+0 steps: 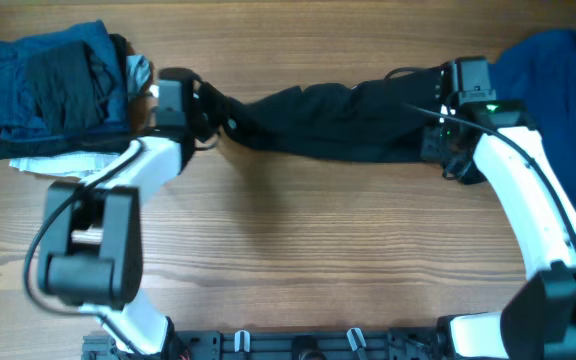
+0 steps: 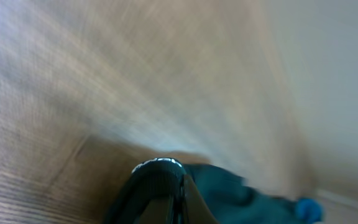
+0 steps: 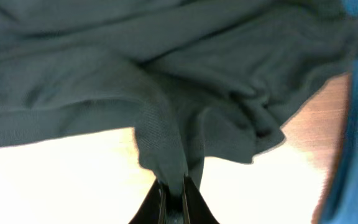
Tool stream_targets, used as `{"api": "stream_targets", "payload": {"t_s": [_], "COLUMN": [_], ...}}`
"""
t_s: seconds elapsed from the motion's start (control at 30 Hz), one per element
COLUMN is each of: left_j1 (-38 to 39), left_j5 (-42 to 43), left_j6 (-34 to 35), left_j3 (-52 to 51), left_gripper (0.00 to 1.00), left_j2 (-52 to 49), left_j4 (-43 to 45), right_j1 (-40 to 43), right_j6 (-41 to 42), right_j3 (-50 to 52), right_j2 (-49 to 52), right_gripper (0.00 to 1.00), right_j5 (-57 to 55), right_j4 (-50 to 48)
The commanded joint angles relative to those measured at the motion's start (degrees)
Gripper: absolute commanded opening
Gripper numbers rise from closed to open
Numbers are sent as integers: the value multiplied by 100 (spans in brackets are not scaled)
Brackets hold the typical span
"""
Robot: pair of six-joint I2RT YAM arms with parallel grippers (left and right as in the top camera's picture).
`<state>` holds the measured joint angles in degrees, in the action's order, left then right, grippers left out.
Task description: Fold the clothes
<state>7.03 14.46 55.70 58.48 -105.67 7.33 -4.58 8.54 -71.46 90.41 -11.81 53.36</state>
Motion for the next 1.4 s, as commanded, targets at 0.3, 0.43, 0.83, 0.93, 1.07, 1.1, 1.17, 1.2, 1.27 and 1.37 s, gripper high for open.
{"api": "stream_targets", "payload": {"t_s": [0.3,0.43,0.83,0.93,1.07,1.1,1.17,1.2,1.27,1.37], "left_j1": [-393,-393,-393,-393,-393,-393,-393,-393,-393,-393], "left_j5": [48,-221,-269,-553,-708,-713,-723,-765,-931,-1209], "left_j6": [-1823,-2011,-2900,-3005,-3156,-3154,-3156,-3156,-3305,-3451], "left_j3": [85,302,2752,3611,4513,4653,4970,5095,5436,5886], "left_gripper": [4,4,4,4,4,4,4,4,4,4], "left_j2": [3373,4133,4896,4883,4883,4883,4883,4883,4883,4883], "left_j4": [-608,-1034,-3770,-4564,-5379,-5501,-5779,-5888,-6181,-6629], "right_j1": [-22,-22,-24,-24,-24,-24,-24,-24,-24,-24], "right_j6": [402,319,-87,-111,-136,-153,-151,-149,-149,-149], "right_j3": [-1062,-1685,-3934,-4454,-5119,-5235,-5547,-5672,-6043,-6472], "right_j2": [-1895,-2133,-2164,-2173,-2175,-2177,-2192,-2192,-2192,-2203], "right_gripper": [4,4,4,4,4,4,4,4,4,4], "right_j5": [26,149,350,348,345,328,256,238,240,240], "right_j4": [1097,1453,2306,2498,2802,2863,3071,3156,3397,3672]}}
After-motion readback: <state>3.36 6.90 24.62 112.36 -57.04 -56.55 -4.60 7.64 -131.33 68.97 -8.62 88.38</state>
